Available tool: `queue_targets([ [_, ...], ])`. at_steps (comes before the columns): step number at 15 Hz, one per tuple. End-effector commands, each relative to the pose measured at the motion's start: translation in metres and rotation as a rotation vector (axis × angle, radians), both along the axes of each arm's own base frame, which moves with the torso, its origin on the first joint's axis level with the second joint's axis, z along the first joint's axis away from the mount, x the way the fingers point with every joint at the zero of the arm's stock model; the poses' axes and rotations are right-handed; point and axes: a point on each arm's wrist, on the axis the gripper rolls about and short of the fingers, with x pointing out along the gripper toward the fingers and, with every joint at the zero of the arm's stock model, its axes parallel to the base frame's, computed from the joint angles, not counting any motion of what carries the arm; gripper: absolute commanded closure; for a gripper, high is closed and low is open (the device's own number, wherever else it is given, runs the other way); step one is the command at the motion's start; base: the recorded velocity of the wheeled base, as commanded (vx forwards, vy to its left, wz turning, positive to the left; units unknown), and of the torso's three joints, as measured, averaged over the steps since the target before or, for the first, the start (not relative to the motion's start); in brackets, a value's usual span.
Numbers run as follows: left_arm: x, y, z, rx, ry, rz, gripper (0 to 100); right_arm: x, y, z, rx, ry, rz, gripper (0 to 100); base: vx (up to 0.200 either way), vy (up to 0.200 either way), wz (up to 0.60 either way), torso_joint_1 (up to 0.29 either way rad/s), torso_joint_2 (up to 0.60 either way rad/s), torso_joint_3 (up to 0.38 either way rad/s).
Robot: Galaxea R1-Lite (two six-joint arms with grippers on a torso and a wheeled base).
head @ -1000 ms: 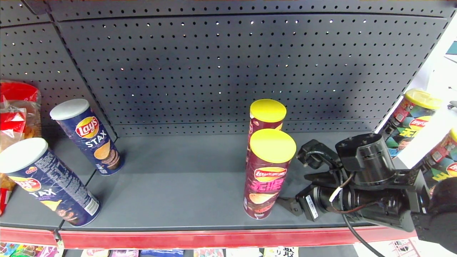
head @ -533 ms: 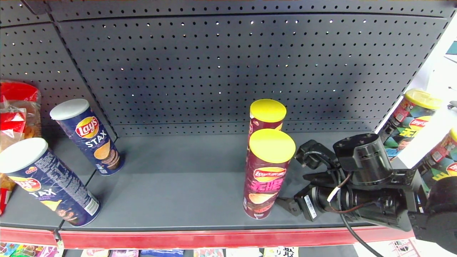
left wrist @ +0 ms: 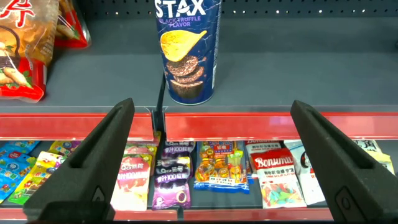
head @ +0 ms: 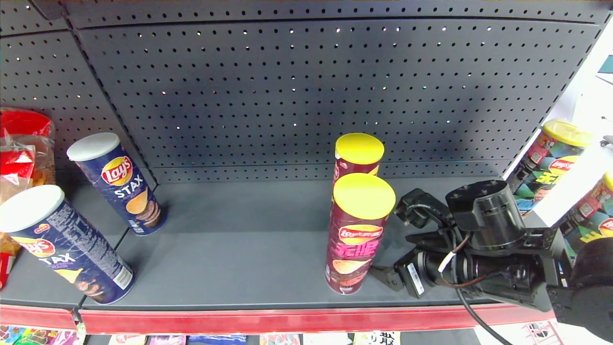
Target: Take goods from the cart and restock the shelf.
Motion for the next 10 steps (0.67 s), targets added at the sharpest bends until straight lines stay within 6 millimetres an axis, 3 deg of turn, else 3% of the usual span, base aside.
queue_targets([
  [1,0.0001,0.0,0.0,0.0,0.001,0.0,0,-0.0004,0.0003,0.0008,0.002,-0.003,0.002,0,0.0,0.0,0.0,0.0,0.0,0.0],
  [10,0.0001,0.0,0.0,0.0,0.001,0.0,0,-0.0019,0.0017,0.0024,0.005,-0.008,0.009,0,0.0,0.0,0.0,0.0,0.0,0.0],
])
